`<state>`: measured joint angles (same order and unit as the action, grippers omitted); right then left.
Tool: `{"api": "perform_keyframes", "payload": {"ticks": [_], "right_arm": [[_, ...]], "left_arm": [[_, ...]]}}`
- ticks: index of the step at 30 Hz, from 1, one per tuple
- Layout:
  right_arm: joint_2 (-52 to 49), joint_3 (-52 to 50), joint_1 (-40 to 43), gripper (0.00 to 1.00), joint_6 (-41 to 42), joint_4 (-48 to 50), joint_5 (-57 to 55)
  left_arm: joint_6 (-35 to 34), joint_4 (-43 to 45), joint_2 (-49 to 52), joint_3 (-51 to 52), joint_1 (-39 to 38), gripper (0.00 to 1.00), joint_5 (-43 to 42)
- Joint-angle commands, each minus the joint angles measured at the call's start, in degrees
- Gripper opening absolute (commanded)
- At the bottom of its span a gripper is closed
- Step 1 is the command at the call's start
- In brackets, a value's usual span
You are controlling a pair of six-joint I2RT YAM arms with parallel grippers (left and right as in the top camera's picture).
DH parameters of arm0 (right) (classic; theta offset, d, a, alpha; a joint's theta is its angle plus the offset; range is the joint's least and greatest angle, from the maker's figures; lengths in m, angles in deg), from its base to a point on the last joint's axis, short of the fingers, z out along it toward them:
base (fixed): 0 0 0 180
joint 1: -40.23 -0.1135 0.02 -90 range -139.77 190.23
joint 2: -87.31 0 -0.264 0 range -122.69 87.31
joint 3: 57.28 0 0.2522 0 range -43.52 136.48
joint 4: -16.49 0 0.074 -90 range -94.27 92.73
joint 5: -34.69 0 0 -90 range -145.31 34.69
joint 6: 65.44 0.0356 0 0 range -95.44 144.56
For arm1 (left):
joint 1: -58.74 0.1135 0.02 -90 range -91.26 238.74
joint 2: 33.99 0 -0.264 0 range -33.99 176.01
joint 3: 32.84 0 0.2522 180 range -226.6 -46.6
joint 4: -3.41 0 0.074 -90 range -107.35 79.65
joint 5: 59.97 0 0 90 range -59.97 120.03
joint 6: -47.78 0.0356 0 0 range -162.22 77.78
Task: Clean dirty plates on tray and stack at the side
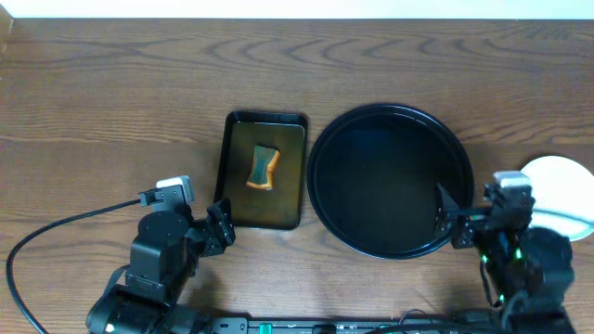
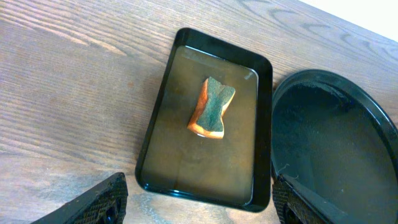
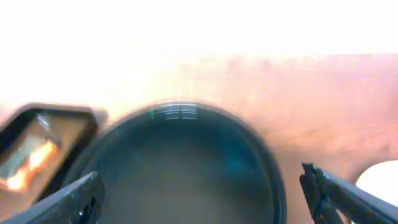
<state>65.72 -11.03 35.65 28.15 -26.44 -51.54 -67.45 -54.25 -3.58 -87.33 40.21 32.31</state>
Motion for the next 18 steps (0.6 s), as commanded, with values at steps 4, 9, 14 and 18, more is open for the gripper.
{"api": "perform_keyframes", "payload": {"ticks": [4, 9, 14, 18], "right_arm": [[11.61, -10.82, -0.11, 0.99, -1.09, 11.15, -0.72], [17.86, -19.58, -0.13, 0.99, -1.05, 21.90, -0.33], [21.31, -27.10, -0.11, 0.99, -1.07, 31.43, -0.35], [21.31, -31.67, -0.13, 0.99, -1.14, 38.12, -0.96]], "left_arm": [[0.96, -0.15, -0.09, 0.26, 0.20, 0.75, 0.31], [0.96, -0.15, -0.09, 0.26, 0.20, 0.75, 0.31], [0.96, -0.15, -0.09, 0.26, 0.20, 0.76, 0.31], [0.96, -0.15, -0.09, 0.26, 0.20, 0.76, 0.31]]}}
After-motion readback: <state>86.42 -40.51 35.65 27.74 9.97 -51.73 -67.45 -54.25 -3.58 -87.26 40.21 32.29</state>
